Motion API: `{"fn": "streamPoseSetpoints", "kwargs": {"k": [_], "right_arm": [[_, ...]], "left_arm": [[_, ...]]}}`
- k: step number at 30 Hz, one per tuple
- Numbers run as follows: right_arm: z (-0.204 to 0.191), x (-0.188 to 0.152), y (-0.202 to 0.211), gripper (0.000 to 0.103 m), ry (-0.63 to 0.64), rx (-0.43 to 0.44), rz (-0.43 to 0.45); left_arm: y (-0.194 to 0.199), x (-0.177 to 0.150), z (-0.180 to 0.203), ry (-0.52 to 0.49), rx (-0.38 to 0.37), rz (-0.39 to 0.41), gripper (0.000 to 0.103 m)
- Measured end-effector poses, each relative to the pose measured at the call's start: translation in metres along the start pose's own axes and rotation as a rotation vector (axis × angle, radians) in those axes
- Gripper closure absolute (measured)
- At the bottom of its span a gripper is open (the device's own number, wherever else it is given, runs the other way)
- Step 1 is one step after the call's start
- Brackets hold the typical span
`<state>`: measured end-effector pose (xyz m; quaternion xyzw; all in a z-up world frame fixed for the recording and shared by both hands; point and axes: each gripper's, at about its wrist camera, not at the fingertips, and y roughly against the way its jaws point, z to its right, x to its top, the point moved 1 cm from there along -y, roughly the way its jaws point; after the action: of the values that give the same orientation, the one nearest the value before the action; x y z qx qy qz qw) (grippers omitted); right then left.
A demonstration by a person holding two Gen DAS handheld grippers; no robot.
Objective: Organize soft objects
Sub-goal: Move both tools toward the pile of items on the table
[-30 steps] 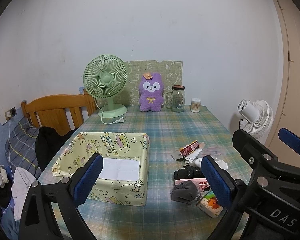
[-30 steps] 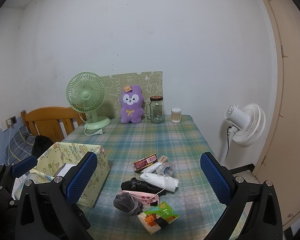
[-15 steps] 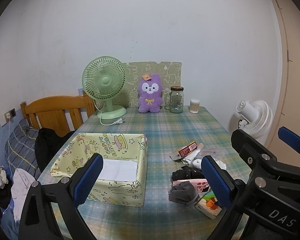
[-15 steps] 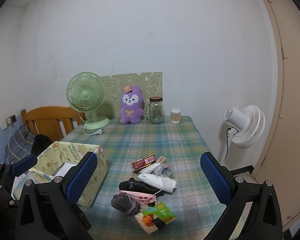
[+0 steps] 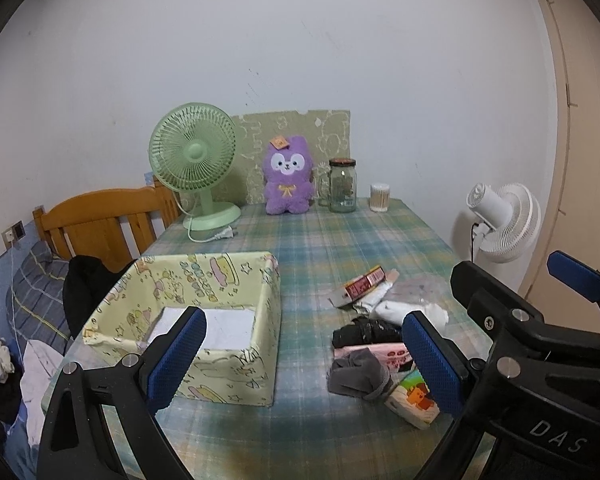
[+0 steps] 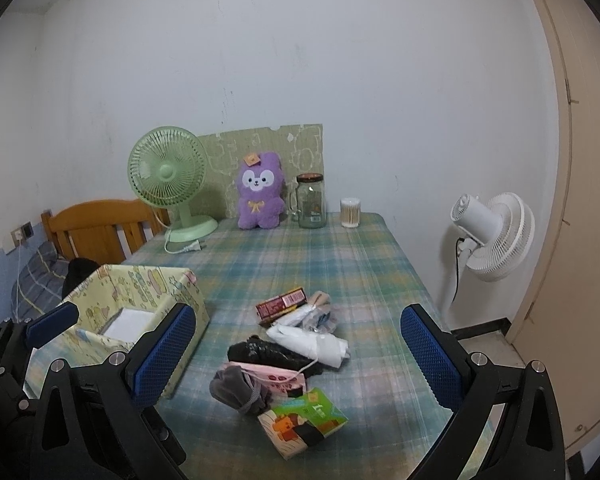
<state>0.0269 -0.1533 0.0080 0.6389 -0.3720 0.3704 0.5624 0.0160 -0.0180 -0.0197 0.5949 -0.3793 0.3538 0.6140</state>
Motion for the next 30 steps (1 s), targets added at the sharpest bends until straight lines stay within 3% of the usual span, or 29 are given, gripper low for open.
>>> {"fn": "streamPoseSetpoints", "kwargs": {"k": [9,15,18,30], "right_arm": [[0.008,-0.018,-0.015,0.000,-0.016,0.007,-0.049],[0.010,-0.031,-0.027,0.004,-0.020,0.009,-0.090],[0.010,-0.039,-0.036,0.004,-0.022,0.017,-0.121],[0.013,-0.065,-0.069,0.005,-0.044,0.015,-0.230]], "left_arm": [[-0.011,-0.015,0.009,0.086,-0.088,-0.043,0.004],[-0.026,-0.028,0.013,0.013,-0.069,-0.080,0.004],[-0.034,-0.035,0.014,0.001,-0.073,-0.131,0.005],[-0.064,-0.057,0.019,-0.018,-0.085,-0.211,0.011]]}}
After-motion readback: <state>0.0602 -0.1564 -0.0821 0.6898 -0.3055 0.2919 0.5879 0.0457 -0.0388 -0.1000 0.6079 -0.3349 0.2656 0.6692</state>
